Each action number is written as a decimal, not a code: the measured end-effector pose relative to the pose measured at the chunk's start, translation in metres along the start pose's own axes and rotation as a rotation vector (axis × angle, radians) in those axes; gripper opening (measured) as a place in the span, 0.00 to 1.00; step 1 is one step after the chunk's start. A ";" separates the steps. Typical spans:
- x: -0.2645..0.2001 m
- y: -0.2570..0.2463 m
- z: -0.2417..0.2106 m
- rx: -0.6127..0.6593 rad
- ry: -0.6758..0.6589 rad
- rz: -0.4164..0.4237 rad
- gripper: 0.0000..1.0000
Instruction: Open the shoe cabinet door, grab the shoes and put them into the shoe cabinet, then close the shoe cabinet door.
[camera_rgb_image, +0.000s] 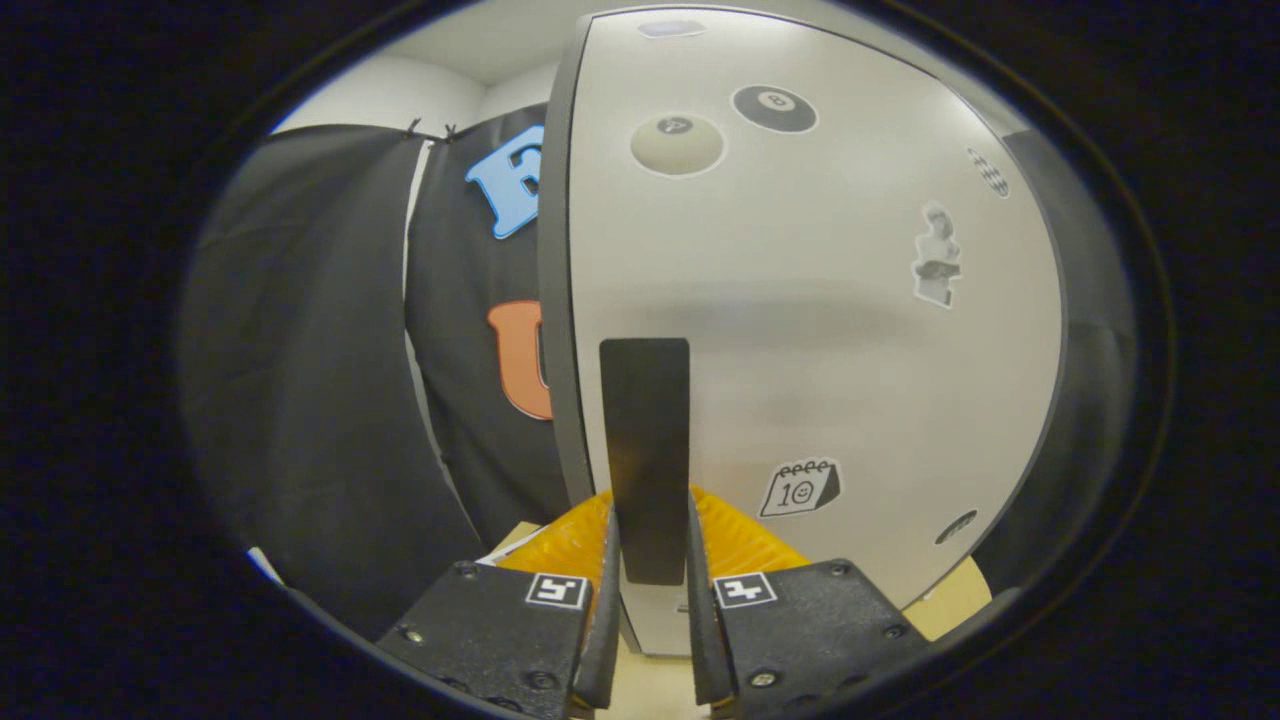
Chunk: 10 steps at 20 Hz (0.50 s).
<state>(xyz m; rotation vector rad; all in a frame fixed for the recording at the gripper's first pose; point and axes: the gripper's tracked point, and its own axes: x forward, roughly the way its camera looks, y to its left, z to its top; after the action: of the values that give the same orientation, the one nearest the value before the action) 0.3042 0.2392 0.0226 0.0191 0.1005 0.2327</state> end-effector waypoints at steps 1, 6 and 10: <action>-0.004 0.000 -0.001 -0.001 0.002 0.018 0.32; -0.057 0.006 -0.007 0.000 0.010 0.059 0.29; -0.115 -0.014 -0.018 0.004 0.009 0.059 0.29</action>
<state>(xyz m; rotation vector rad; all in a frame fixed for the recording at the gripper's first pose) 0.1938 0.1994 0.0156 0.0246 0.1095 0.2914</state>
